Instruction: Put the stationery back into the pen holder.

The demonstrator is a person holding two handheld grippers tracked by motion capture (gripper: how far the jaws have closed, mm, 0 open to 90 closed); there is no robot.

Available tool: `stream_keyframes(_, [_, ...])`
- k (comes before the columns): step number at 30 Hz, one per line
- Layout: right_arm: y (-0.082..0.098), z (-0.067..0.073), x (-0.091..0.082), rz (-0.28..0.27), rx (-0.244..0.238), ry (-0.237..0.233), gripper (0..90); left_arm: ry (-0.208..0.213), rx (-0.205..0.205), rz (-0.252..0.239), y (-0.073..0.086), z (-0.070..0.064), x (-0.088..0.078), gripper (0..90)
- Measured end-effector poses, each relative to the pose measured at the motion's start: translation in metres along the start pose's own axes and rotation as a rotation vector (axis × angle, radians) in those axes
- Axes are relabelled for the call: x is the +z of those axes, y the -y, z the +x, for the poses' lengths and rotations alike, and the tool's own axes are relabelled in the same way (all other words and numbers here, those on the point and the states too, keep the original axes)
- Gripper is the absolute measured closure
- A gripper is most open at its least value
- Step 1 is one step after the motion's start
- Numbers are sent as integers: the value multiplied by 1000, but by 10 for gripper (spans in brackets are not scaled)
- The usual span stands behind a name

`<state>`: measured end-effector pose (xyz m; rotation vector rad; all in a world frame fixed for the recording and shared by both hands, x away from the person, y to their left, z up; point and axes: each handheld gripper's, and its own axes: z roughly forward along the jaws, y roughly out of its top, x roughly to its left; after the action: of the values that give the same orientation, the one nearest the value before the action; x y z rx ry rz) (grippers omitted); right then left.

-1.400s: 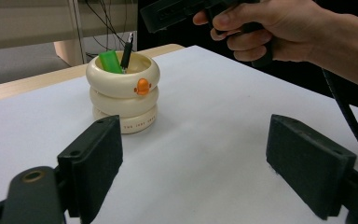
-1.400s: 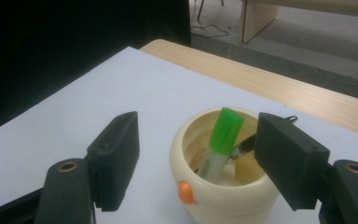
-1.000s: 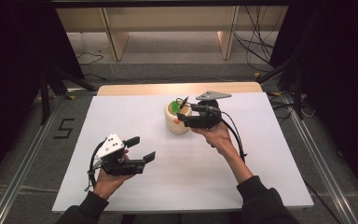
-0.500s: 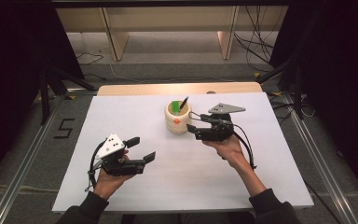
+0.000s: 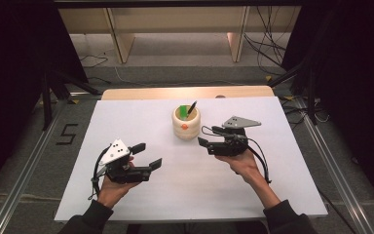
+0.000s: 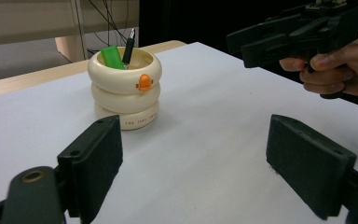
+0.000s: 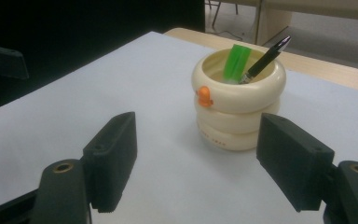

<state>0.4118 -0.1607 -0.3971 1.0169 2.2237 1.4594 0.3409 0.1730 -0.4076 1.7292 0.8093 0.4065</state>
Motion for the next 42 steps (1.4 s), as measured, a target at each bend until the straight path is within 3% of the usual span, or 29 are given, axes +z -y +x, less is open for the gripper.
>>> stream_keyframes(16, [18, 5, -20, -14, -11, -23, 260, 11, 8, 11, 0, -1, 0, 177])
stream_keyframes(26, [36, 9, -45, -28, -11, 2, 259, 12, 13, 15, 2, -1, -2, 177])
stream_keyframes(42, [56, 12, -60, -52, -18, 5, 257, 26, 22, 30, 3, -2, 0, 176])
